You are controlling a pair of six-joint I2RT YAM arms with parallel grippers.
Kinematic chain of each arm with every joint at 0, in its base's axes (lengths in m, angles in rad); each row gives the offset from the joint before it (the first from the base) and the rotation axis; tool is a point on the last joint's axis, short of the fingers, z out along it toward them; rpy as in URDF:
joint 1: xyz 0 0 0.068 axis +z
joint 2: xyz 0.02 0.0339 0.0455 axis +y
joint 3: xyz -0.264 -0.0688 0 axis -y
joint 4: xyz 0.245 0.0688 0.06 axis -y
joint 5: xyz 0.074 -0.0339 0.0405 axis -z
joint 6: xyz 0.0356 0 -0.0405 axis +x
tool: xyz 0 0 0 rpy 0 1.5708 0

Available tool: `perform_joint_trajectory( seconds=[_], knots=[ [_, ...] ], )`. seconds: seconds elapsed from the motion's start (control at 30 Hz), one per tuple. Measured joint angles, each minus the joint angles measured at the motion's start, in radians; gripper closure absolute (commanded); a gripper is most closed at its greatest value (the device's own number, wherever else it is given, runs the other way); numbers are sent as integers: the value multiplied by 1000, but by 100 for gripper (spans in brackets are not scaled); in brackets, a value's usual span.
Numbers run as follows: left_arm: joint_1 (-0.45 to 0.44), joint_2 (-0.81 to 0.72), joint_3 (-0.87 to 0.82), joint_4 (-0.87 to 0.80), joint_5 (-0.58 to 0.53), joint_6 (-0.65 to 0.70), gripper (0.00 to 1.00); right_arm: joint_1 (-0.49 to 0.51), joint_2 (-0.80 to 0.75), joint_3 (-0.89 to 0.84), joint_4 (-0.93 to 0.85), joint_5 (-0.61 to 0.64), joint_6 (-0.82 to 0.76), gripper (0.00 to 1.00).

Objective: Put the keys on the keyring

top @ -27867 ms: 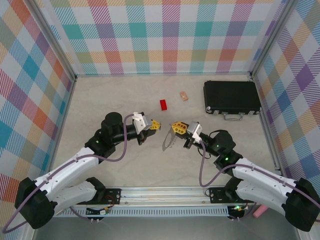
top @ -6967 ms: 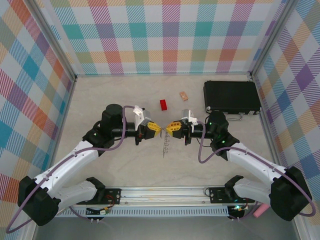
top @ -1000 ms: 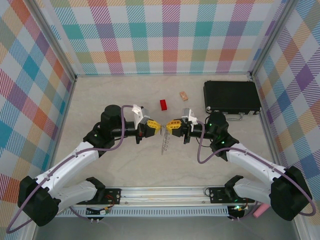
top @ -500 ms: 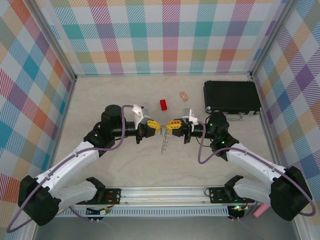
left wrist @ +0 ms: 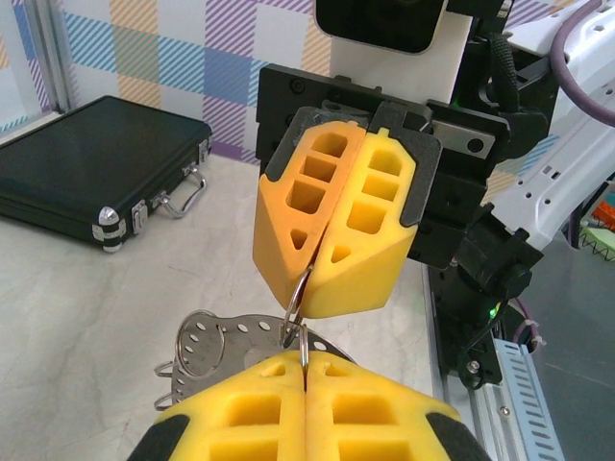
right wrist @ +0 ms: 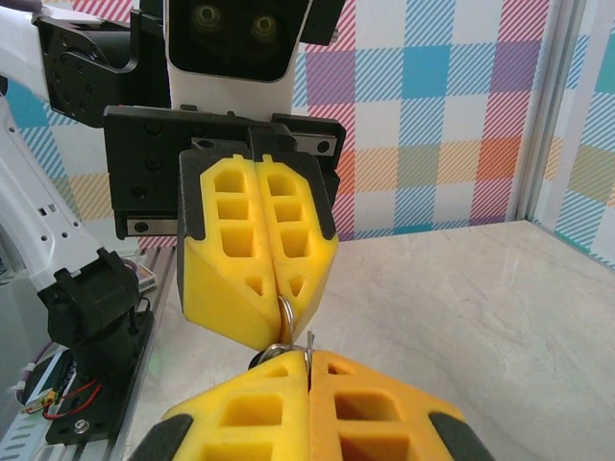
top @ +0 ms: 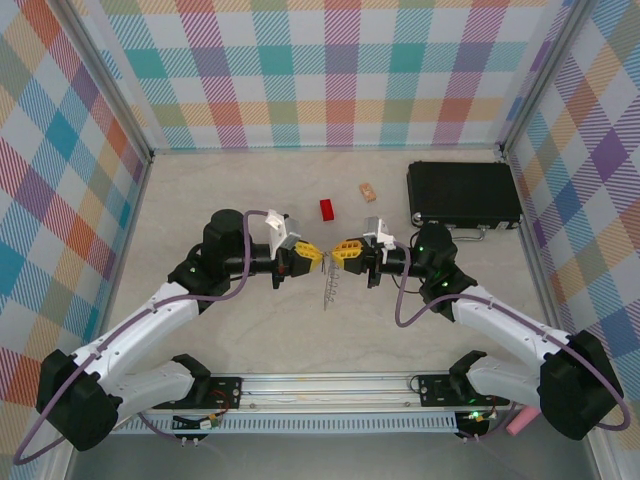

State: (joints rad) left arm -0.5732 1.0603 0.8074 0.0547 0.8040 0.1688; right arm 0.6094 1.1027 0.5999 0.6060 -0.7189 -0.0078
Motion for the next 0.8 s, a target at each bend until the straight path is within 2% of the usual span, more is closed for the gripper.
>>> perform_joint_trajectory(
  seconds=[0.8],
  knots=[
    [0, -12, -1, 4, -42, -8, 100, 0, 0, 0, 0, 3, 0, 100]
  ],
)
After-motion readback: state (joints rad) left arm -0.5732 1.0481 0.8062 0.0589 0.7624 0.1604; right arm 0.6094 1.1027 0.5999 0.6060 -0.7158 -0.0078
